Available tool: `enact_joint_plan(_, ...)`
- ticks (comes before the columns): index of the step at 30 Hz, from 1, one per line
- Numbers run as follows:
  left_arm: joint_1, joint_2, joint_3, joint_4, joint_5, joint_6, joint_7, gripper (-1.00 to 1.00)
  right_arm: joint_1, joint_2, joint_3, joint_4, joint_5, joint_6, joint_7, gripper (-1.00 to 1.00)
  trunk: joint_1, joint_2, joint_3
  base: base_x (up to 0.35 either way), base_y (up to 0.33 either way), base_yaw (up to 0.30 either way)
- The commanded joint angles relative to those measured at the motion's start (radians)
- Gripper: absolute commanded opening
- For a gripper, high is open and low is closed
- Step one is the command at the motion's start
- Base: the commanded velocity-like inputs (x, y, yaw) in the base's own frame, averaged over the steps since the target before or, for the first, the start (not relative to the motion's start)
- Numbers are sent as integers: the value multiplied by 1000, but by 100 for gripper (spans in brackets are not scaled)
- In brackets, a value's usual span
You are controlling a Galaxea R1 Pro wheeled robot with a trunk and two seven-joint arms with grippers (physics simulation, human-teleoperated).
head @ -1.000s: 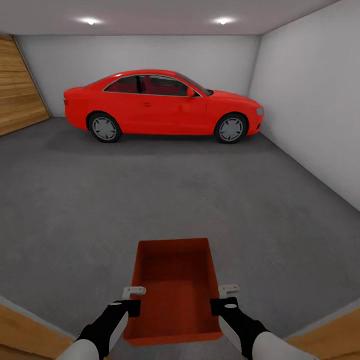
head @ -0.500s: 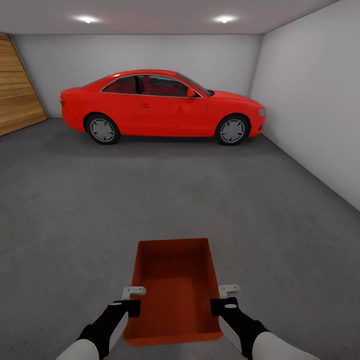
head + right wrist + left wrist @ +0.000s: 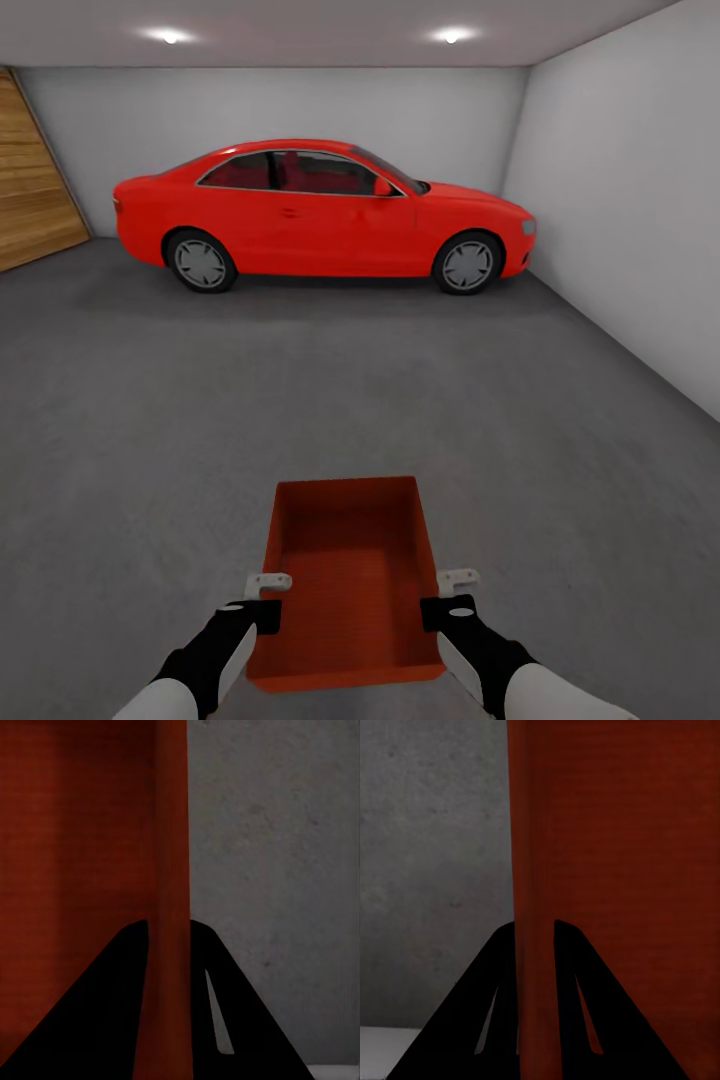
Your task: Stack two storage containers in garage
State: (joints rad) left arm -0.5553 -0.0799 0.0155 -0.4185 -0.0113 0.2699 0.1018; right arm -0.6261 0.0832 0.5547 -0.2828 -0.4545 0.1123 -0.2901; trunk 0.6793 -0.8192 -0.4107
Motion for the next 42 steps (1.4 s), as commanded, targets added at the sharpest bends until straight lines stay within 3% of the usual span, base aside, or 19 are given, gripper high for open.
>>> enact_joint_plan(1,0,0,-25,-2,-15,5,10,-100,-1,-16,10,0,-3,7,-23,-100,1,-1,-1,323,0,0)
enact_joint_plan(42,0,0,-25,0,-15,5,10,-100,-1,-16,10,2,-3,3,-24,-100,1,-1,-1,323,0,0)
